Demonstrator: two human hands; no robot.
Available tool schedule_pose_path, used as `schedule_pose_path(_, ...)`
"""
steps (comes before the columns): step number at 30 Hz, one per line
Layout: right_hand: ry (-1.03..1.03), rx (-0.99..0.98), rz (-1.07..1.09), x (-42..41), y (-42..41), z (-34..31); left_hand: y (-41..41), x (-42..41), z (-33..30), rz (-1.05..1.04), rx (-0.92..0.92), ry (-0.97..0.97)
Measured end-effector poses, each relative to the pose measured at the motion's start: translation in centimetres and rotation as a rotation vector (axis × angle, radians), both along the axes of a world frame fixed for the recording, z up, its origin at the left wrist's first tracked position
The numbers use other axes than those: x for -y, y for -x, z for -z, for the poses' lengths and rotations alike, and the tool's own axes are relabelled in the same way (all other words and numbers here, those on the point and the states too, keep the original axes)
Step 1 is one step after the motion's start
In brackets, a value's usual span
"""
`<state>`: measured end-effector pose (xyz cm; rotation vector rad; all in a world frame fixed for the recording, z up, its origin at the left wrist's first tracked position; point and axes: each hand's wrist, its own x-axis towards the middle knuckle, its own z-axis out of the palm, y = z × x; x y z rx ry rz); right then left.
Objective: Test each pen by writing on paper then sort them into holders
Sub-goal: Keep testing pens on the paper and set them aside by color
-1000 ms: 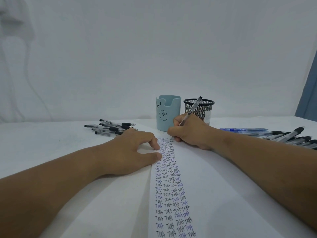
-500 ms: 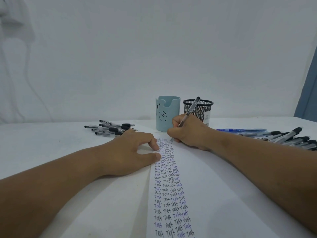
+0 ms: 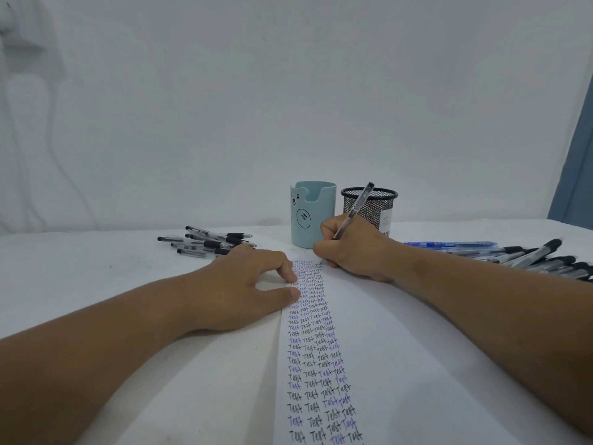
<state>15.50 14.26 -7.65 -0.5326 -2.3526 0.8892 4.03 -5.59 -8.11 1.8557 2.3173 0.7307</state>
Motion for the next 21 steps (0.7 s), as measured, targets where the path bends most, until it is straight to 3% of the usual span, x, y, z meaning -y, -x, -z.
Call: schedule_pose_path(21,-0.062,-0.056,0.030,-0.28,0.26,0.32,0.05,0.21,0.14,-0.033,0.035,0.034)
